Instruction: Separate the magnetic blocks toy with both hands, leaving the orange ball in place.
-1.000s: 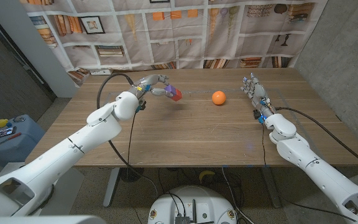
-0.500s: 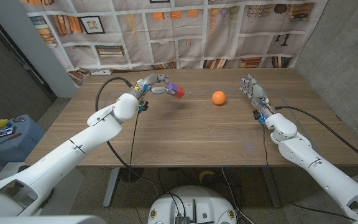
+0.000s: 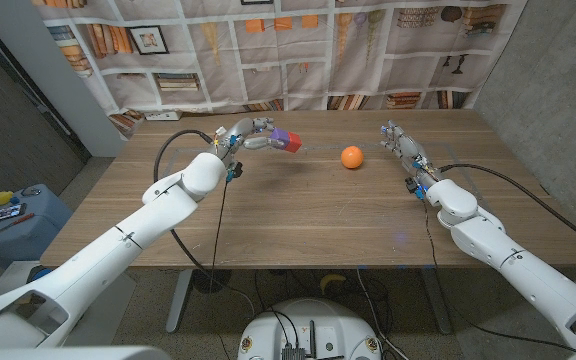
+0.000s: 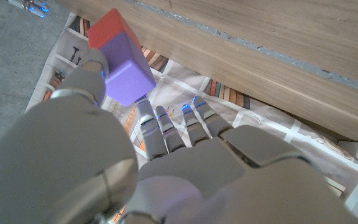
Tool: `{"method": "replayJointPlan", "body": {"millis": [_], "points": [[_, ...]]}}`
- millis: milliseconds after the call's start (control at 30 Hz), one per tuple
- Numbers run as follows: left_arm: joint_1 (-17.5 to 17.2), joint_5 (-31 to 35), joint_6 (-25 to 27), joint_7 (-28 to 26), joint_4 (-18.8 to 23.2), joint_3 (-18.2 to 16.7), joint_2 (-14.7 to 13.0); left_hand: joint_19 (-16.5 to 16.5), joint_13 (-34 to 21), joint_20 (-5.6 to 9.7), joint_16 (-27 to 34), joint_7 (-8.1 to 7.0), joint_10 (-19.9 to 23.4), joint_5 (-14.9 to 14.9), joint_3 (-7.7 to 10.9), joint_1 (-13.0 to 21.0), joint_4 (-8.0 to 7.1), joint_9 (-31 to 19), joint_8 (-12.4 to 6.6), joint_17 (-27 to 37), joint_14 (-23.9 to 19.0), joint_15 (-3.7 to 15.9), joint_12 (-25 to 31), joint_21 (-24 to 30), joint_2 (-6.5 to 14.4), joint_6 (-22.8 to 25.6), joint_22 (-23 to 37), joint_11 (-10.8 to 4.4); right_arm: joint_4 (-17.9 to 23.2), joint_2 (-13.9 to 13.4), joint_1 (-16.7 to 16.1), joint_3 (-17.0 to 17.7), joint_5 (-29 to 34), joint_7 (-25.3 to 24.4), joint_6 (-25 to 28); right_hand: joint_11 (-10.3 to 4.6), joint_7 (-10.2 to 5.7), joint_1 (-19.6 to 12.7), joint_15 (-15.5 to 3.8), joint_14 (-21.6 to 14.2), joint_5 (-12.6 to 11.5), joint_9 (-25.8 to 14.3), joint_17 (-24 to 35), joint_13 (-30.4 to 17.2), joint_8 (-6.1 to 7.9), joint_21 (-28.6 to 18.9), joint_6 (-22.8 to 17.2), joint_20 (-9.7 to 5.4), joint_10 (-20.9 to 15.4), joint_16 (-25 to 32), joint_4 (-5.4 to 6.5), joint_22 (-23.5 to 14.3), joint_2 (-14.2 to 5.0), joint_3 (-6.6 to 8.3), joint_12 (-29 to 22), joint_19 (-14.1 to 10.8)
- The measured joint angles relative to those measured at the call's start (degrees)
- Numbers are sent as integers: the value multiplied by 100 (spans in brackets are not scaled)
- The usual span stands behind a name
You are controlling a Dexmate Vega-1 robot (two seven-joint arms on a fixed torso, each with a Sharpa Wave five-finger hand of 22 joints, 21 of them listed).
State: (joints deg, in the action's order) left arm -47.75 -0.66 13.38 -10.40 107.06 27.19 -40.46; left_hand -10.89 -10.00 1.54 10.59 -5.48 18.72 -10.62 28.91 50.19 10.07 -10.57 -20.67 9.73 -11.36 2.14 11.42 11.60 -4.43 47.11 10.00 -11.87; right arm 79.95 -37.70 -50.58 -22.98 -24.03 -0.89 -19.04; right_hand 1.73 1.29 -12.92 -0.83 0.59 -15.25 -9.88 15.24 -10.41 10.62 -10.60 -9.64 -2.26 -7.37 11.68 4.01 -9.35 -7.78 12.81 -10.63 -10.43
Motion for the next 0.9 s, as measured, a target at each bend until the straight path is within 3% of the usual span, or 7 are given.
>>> {"method": "replayJointPlan", "body": {"millis": [467, 567, 900], "points": [[43, -669, -445, 1, -321, -11, 154, 0, 0, 0, -21, 0, 0, 2, -25, -2, -8, 0, 0, 0, 41, 2, -21, 0, 2, 0, 0, 0, 33, -249, 23, -61, 301, 198, -201, -31, -339, -370, 1, 1, 91, -13, -114, -13, 45, 0, -172, 1, -31, 0, -402, 0, 190, 119, 0, 0], [73, -772, -499, 41, -394, -18, 180, 4, 0, -4, -21, 0, 0, 4, -53, -2, -24, 0, 0, 0, 41, 2, -41, 0, 2, 0, 0, 0, 43, -286, 31, -67, 378, 231, -254, -31, -432, -521, 1, 1, 129, -13, -140, -13, 45, 0, -96, 2, -31, 0, -560, 0, 220, 159, 0, 0], [168, -1285, -764, 355, -600, -20, 213, 22, 0, -22, -21, 0, -22, 5, -63, -10, -33, 0, 0, 0, 97, 8, -41, 0, 10, 0, 0, 21, 39, -431, 148, -135, 634, 392, -424, -114, -469, -807, 1, 1, 244, -33, -194, -13, 45, 0, -53, 22, 56, 0, -857, -1, 293, 225, 0, -20]]}}
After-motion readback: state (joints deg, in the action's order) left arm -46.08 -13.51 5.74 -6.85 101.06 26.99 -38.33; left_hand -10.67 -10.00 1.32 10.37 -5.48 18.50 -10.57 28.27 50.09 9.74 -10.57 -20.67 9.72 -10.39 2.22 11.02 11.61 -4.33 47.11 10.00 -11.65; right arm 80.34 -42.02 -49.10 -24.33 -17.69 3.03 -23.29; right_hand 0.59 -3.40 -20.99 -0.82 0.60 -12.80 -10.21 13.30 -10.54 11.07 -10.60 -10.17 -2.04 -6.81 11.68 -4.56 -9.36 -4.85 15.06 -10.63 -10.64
